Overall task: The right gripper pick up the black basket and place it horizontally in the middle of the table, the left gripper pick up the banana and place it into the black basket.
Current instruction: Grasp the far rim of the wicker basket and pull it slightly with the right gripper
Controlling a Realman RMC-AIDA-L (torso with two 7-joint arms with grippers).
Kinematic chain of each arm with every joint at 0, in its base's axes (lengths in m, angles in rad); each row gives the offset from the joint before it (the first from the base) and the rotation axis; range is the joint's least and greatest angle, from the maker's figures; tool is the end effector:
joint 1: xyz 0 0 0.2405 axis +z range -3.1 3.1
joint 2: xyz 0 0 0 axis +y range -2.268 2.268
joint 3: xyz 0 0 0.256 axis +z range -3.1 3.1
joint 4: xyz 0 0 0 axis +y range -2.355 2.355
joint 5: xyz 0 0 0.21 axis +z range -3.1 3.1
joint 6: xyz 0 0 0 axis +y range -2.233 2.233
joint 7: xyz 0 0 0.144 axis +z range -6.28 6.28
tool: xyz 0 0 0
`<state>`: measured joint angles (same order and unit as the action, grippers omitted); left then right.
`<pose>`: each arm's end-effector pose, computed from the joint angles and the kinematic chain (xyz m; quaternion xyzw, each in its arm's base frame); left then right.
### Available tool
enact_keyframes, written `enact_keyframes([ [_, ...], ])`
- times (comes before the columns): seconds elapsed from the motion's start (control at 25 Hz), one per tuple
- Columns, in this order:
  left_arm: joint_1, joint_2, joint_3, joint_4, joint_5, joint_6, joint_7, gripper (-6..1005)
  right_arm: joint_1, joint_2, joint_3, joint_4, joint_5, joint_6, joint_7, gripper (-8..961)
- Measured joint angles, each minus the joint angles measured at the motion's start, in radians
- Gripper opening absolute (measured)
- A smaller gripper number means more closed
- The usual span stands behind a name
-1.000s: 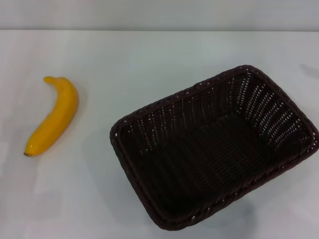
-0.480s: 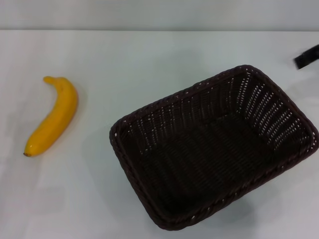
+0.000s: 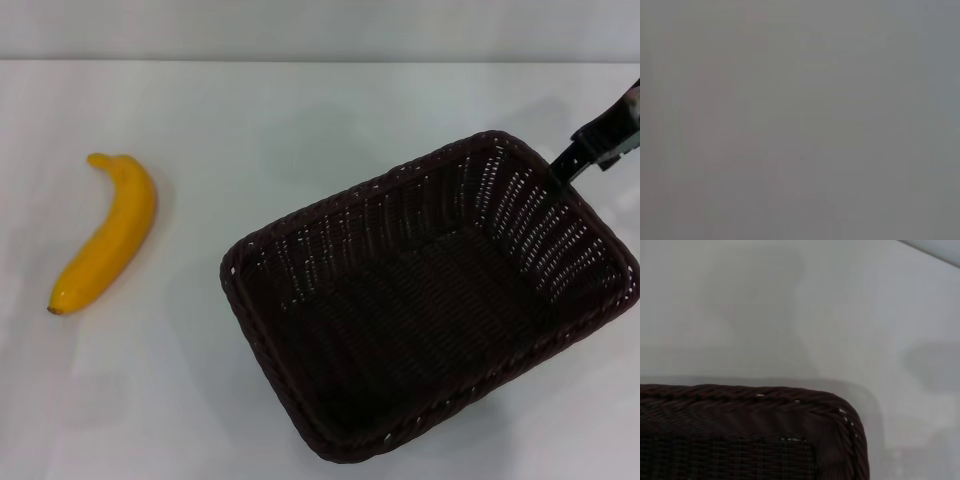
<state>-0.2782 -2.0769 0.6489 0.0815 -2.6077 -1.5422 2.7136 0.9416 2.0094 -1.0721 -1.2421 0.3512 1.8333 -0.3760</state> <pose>-0.3786 0.2574 0.0773 -0.5257 -0.2199 -0.4061 0.7144 0.1313 0.4002 0.0701 -0.8494 0.4376 -0.1997 0.2169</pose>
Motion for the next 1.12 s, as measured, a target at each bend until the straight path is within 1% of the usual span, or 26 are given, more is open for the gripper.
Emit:
enact_keyframes([
  [0.16, -0.003, -0.001, 0.000, -0.007, -0.002, 0.008, 0.000, 878, 0.019, -0.001, -0.006, 0.073, -0.003, -0.017, 0.029, 745],
  [0.28, -0.005, -0.003, 0.000, -0.008, -0.006, 0.022, 0.000, 878, 0.030, -0.001, -0.010, 0.114, -0.003, -0.034, 0.040, 670],
  [0.36, -0.006, -0.004, 0.000, -0.008, -0.006, 0.031, 0.000, 878, 0.040, 0.000, -0.013, 0.143, -0.004, -0.050, 0.043, 670],
  [0.56, -0.007, -0.005, 0.000, -0.017, -0.006, 0.038, 0.000, 878, 0.071, -0.001, -0.026, 0.274, -0.009, -0.109, 0.028, 671],
  [0.72, -0.007, -0.005, 0.000, -0.020, -0.006, 0.039, 0.000, 878, 0.085, -0.002, -0.033, 0.344, -0.014, -0.146, 0.013, 663],
  [0.84, -0.005, -0.005, 0.000, -0.020, -0.006, 0.044, 0.000, 878, 0.085, -0.002, -0.058, 0.360, -0.015, -0.166, 0.012, 639],
  [1.04, -0.001, -0.005, 0.001, -0.020, -0.005, 0.047, 0.000, 878, 0.075, 0.000, -0.117, 0.350, -0.014, -0.176, -0.005, 600],
  [1.12, 0.000, -0.005, 0.000, -0.020, -0.005, 0.047, 0.000, 878, 0.075, 0.002, -0.121, 0.349, -0.014, -0.176, -0.006, 584],
])
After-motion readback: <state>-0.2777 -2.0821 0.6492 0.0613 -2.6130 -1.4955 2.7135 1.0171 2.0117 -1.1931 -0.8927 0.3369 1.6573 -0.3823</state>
